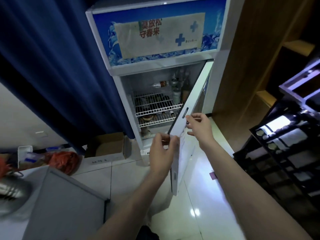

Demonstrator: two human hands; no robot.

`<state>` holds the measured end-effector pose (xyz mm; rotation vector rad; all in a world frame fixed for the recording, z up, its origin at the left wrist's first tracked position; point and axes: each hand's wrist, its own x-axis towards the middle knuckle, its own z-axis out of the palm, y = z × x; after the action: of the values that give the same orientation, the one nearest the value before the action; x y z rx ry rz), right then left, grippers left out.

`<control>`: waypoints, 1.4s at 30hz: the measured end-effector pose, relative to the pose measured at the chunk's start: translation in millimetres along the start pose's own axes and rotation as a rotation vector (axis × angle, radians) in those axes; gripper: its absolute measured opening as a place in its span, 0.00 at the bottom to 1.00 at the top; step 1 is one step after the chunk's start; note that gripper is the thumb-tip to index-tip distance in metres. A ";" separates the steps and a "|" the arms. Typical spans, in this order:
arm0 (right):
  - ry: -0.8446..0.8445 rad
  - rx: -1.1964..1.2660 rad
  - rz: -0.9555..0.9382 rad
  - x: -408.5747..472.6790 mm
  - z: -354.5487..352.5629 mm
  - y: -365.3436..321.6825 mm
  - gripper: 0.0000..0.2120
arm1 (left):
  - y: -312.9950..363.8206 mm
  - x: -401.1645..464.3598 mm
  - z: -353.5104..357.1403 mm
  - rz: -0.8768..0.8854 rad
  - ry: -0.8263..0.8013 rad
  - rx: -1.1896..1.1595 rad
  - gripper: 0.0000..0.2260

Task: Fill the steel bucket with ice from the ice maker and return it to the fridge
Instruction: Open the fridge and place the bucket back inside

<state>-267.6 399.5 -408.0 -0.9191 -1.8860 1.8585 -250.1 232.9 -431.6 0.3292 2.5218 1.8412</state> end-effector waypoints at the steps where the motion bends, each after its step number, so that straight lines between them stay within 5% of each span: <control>1: 0.014 0.010 0.005 -3.4 -11.8 0.4 0.12 | 3.3 -5.4 5.2 -0.012 -0.033 -0.003 0.06; 8: 0.150 -0.017 -0.017 -21.2 -90.1 3.6 0.08 | 23.6 -19.9 40.1 -0.011 -0.231 0.011 0.08; 15: 0.211 -0.221 -0.071 -21.9 -144.9 15.0 0.32 | 39.9 -24.7 68.0 -0.058 -0.345 -0.026 0.03; 24: 0.232 -0.334 -0.143 10.0 -183.6 45.8 0.32 | 52.3 -18.8 73.6 -0.104 -0.340 -0.040 0.05; 32: 0.270 -0.690 -0.273 -31.6 -155.4 -21.8 0.17 | 57.4 -2.6 50.4 -0.099 -0.298 -0.037 0.04; 42: -0.003 -0.600 -0.466 -36.6 -38.0 -49.1 0.14 | 36.4 24.6 -53.6 -0.120 -0.054 0.033 0.06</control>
<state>-226.4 407.6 -349.4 -0.5502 -2.4506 1.0428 -274.7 197.2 -377.6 0.2201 2.4797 1.7260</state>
